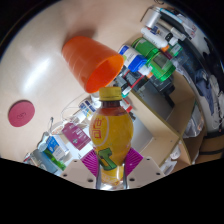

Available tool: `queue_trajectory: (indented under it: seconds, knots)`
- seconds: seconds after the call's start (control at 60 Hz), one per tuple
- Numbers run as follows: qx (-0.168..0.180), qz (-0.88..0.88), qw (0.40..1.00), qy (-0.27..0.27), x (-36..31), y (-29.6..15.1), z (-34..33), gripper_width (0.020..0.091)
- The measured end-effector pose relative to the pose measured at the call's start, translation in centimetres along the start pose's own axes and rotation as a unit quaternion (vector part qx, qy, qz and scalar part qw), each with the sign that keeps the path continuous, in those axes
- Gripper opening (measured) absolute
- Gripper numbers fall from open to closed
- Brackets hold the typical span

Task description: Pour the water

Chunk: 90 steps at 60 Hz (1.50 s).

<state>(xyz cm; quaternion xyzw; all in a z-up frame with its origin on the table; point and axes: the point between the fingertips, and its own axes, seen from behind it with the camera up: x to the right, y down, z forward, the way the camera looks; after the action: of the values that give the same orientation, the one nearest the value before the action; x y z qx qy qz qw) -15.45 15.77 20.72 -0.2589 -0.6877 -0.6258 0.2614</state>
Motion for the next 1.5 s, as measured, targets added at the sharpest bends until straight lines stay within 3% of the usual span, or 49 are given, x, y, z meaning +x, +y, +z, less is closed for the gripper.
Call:
queue_trajectory:
  seconds: [0.117, 0.217, 0.25, 0.333, 0.433, 0.467, 0.55, 0.633, 0.833, 0.95, 1.1, 1.25, 1.35, 1.5]
  knots:
    - [0.017, 0.085, 0.996, 0.004, 0.9, -0.1, 0.1, 0.0296]
    - [-0.022, 0.344, 0.939, 0.019, 2.2, 4.3, 0.2, 0.0296]
    - [-0.023, 0.455, 0.890, 0.031, 2.0, 5.3, -0.7, 0.0300]
    - [-0.012, 0.693, 0.720, -0.011, 0.0, 6.6, -1.2, 0.0301]
    - [-0.004, 0.858, 0.511, -0.049, -5.0, 3.9, -3.4, 0.0300]
    - [-0.004, 0.878, 0.473, -0.071, -5.9, 4.2, -4.2, 0.0300]
    - [0.000, 0.910, 0.410, -0.067, -9.6, 0.9, -4.9, 0.0288]
    - [0.014, 0.914, 0.392, -0.104, -12.2, -1.1, -5.0, 0.0314]
    - [0.036, 0.925, 0.355, -0.129, -15.9, -5.0, -4.4, 0.0351]
    - [0.052, 0.923, 0.366, -0.103, -15.8, -4.8, -4.4, 0.0341]
    - [0.049, 0.922, 0.369, -0.106, -15.8, -4.9, -4.5, 0.0348]
    - [0.042, 0.920, 0.361, -0.147, -15.8, -5.6, -5.7, 0.0558]
    - [0.034, 0.925, 0.336, -0.175, -15.7, -5.2, -8.0, 0.0815]
    - [0.002, 0.927, 0.331, -0.178, -15.2, -2.6, -12.9, 0.0829]
